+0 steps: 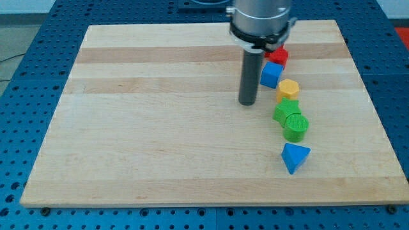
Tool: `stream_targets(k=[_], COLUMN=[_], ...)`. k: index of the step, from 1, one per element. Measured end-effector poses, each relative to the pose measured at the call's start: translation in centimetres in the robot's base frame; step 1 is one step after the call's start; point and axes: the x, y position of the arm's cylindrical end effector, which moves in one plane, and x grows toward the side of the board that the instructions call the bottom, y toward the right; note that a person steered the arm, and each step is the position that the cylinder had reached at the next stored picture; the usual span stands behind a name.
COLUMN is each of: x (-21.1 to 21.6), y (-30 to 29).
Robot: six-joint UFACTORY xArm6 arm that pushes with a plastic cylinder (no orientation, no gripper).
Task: Move your arm to the bottom right corner of the board
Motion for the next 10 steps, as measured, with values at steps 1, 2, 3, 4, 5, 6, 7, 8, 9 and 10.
stream_targets(k=[1,2,3,4,5,6,7,8,9,10], x=[0.1,0.0,0.0,0.0,0.0,-0.4,6.3,16.7,18.9,18.9], y=[-0.4,-0.4,-0.4,-0.4,-0.4,-0.4,-2.5,-4.3,-3.7,-0.9])
